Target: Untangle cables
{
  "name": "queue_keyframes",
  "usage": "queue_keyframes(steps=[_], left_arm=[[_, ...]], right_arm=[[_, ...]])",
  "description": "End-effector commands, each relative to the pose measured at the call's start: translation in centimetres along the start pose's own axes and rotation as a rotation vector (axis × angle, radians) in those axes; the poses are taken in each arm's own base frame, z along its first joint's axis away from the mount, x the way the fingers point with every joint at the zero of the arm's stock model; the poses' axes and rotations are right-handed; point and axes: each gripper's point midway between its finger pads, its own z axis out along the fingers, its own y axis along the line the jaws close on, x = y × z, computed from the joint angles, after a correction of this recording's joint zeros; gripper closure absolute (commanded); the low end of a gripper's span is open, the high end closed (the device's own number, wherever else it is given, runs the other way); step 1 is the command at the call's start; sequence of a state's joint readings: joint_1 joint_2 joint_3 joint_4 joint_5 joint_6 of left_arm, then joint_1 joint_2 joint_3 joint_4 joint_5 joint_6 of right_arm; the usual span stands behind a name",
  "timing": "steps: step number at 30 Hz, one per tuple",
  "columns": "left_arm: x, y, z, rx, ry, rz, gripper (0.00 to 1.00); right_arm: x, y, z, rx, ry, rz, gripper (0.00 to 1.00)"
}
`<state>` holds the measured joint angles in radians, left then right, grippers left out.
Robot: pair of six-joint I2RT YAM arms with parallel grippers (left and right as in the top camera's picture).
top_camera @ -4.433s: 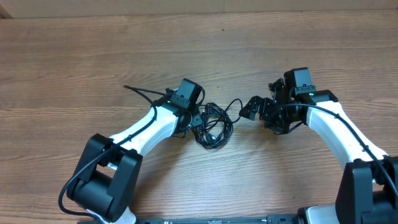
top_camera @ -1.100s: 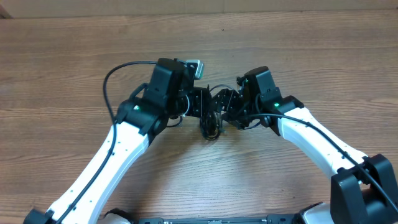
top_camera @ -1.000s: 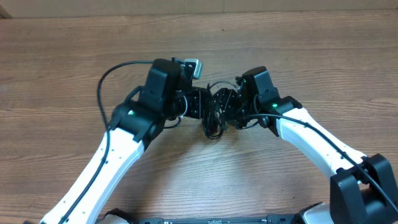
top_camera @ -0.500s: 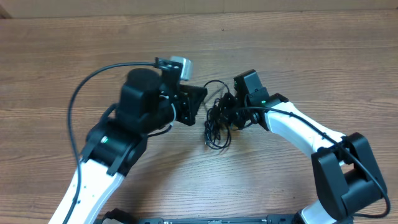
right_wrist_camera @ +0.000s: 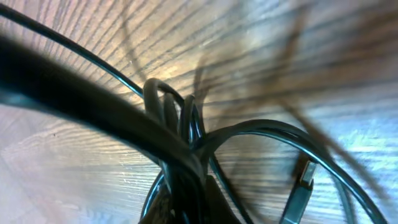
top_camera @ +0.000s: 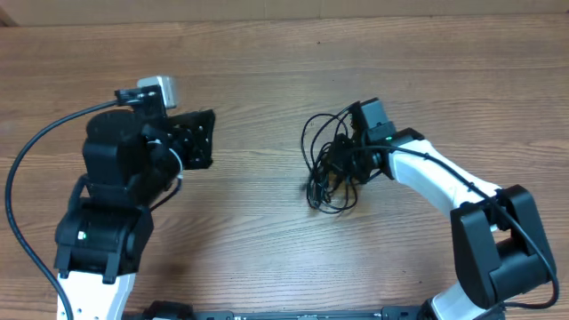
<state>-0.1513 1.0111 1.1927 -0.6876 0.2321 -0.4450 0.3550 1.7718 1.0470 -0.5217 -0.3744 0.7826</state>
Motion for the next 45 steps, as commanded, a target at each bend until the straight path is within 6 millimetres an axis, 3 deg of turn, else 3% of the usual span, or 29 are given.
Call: queue_keyframes(steps=[1, 3, 4, 5, 8, 12, 18, 22, 29, 35, 41, 45], left_arm=[[0.8, 0.1, 0.9, 0.010, 0.063, -0.029, 0.67], [1.8, -0.1, 1.8, 0.035, 0.123, -0.043, 0.48], [2.3, -0.3, 2.2, 0.054, 0.151, -0.050, 0.44], [2.9, -0.8, 2.7, 0.086, 0.188, -0.059, 0.44], [4.7, -2.5, 3.9, 0.217, 0.307, -0.086, 0.59], [7.3, -3.8, 5.5, 0.311, 0.442, -0.077, 0.60], [12.8, -6.0, 8.1, 0.370, 0.635, -0.008, 0.50], [15.1, -6.8, 8.8, 0.376, 0.703, 0.034, 0.41], [18.1, -5.9, 9.6, 0.308, 0.720, 0.274, 0.35], [21.8, -2.9, 8.0, 0.161, 0.825, 0.315, 0.45], [20.5, -0.7, 6.5, 0.039, 0.689, 0.297, 0.46], [19.3, 0.7, 6.8, -0.054, 0.501, 0.206, 0.45]], right_arm=[[-0.3, 0.3, -0.6, -0.018, -0.011, -0.179, 0.96], [-0.6, 1.2, -1.6, -0.038, -0.034, -0.242, 0.96], [-0.6, 1.7, -2.1, -0.047, -0.045, -0.265, 0.96], [-0.8, 2.2, -2.7, -0.060, -0.061, -0.290, 0.96], [-0.9, 3.1, -4.0, -0.087, -0.091, -0.307, 0.96], [-0.9, 3.2, -4.2, -0.090, -0.094, -0.301, 0.96], [-0.7, 3.1, -4.1, -0.089, -0.088, -0.298, 0.96], [-0.5, 2.8, -4.1, -0.077, -0.076, -0.291, 0.96], [-0.5, 2.8, -4.1, -0.074, -0.078, -0.291, 0.91], [-0.4, 2.6, -4.1, -0.067, -0.070, -0.287, 0.90], [-0.3, 2.5, -4.1, -0.066, -0.068, -0.286, 0.90], [-0.3, 2.5, -4.1, -0.066, -0.068, -0.286, 0.90]])
